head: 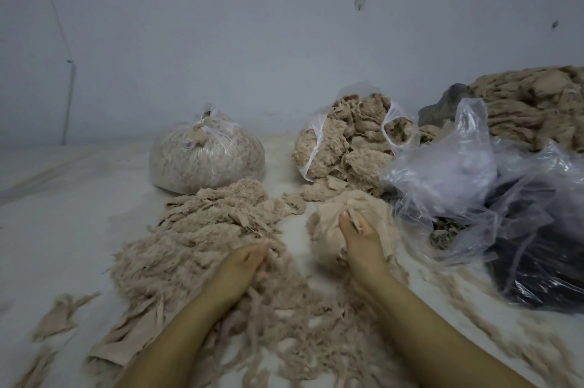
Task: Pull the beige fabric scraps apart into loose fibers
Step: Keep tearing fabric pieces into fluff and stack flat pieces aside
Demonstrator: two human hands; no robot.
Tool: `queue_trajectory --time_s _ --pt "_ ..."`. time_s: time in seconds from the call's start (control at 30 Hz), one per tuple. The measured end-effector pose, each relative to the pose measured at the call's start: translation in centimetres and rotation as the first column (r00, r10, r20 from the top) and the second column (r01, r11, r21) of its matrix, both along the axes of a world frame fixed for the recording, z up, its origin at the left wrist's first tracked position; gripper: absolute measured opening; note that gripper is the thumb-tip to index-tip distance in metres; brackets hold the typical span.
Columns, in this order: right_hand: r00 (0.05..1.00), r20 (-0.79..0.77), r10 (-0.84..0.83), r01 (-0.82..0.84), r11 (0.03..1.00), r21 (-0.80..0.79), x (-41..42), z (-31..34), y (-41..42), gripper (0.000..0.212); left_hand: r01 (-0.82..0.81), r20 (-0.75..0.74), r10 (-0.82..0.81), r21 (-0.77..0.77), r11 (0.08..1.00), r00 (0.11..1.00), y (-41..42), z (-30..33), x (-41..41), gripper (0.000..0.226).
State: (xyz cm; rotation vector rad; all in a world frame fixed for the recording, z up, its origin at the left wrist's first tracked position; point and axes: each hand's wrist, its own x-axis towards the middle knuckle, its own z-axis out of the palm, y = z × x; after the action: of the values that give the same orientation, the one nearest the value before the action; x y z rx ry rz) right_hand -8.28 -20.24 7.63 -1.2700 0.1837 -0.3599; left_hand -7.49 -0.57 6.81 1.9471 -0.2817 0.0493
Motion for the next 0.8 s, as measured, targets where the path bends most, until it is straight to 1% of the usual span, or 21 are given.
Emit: queue_trajectory --time_s 0.03,0.07,0.1,0.13,0.17,0.2,0.27,0.33,0.37,0.4,0.47,0.57,0.6,0.63,0.67,0.7,0.73,0.77,0.8 --pt "0.999 0.026 0.033 -0.033 0.999 -0.022 -0.1 0.0 0.4 0.032 0.02 -0.111 -0.03 -0.091 0.996 0.993 -0.6 0.3 -0.2 0.052" --pt "0.998 0.053 0.045 -0.042 0.998 -0.055 -0.3 0.0 0.8 0.026 0.023 -0.256 -0.078 -0.21 0.978 0.963 -1.3 0.8 -0.3 0.06" --pt "0.996 0.073 0.044 -0.038 0.995 -0.088 -0.5 0.0 1.3 0.026 0.022 -0.391 -0.157 -0.329 0.944 0.907 -2.1 1.4 -0.6 0.067" --pt "0.995 0.09 0.043 -0.033 0.994 -0.104 -0.7 -0.1 1.7 0.028 0.016 -0.485 -0.243 -0.425 0.905 0.84 -2.9 2.0 -1.0 0.071" --pt "0.994 0.096 0.059 -0.051 0.995 -0.082 -0.8 -0.1 2.0 0.028 0.011 -0.531 -0.312 -0.495 0.869 0.788 -3.6 2.3 -1.4 0.069" --pt "0.991 0.105 0.087 -0.083 0.996 -0.039 -1.0 -0.1 2.3 0.028 -0.012 -0.546 -0.347 -0.548 0.836 0.763 -4.2 2.5 -1.7 0.062" --pt "0.983 0.133 0.126 -0.128 0.992 0.01 -1.3 -0.1 2.4 0.025 -0.095 -0.534 -0.366 -0.651 0.753 0.762 -5.0 2.5 -2.0 0.042" --pt "0.983 0.147 0.114 -0.114 0.993 -0.008 -1.3 -0.2 2.0 0.025 -0.154 -0.477 -0.38 -0.76 0.631 0.792 -5.1 2.5 -2.1 0.025" --pt "0.984 0.151 0.096 -0.093 0.995 -0.025 -1.3 -0.2 1.7 0.026 -0.17 -0.447 -0.361 -0.788 0.592 0.818 -5.0 2.5 -2.0 0.021" --pt "0.985 0.159 0.068 -0.062 0.997 -0.042 -1.2 -0.1 1.3 0.028 -0.174 -0.425 -0.321 -0.79 0.588 0.846 -4.8 2.4 -1.7 0.019" --pt "0.987 0.16 0.018 -0.006 0.997 -0.078 -0.6 0.1 0.4 0.03 -0.16 -0.386 -0.228 -0.749 0.643 0.894 -4.5 2.3 -1.3 0.017" --pt "0.991 0.129 -0.037 0.059 0.984 -0.171 0.4 1.5 -1.3 0.021 -0.112 -0.306 -0.126 -0.654 0.748 0.944 -4.1 2.6 -0.6 0.01" --pt "0.99 0.118 -0.072 0.097 0.971 -0.22 1.0 2.1 -2.1 0.023 -0.084 -0.263 -0.091 -0.588 0.805 0.961 -3.7 2.8 -0.4 0.009" --pt "0.99 0.095 -0.108 0.132 0.945 -0.3 1.6 2.6 -3.2 0.032 -0.043 -0.205 -0.068 -0.492 0.87 0.976 -3.1 3.0 -0.3 0.01" --pt "0.987 0.047 -0.156 0.161 0.886 -0.436 2.1 3.2 -4.3 0.039 0.009 -0.145 -0.067 -0.367 0.93 0.987 -2.3 3.1 -0.2 0.011" --pt "0.974 -0.011 -0.225 0.174 0.783 -0.597 2.4 3.5 -5.3 0.043 0.068 -0.099 -0.091 -0.216 0.974 0.991 -1.4 3.2 -0.2 0.013" --pt "0.958 -0.047 -0.283 0.164 0.674 -0.72 2.3 3.5 -5.9 0.046 0.131 -0.079 -0.136 -0.06 0.989 0.988 -0.3 3.1 -0.2 0.016" --pt "0.95 -0.041 -0.309 0.163 0.604 -0.78 2.0 3.4 -5.9 0.046 0.198 -0.084 -0.191 0.082 0.977 0.978 0.8 3.0 -0.2 0.021" --pt "0.956 -0.015 -0.294 0.165 0.575 -0.802 1.4 3.1 -5.4 0.039 0.257 -0.103 -0.241 0.198 0.946 0.965 1.8 2.7 -0.2 0.032"
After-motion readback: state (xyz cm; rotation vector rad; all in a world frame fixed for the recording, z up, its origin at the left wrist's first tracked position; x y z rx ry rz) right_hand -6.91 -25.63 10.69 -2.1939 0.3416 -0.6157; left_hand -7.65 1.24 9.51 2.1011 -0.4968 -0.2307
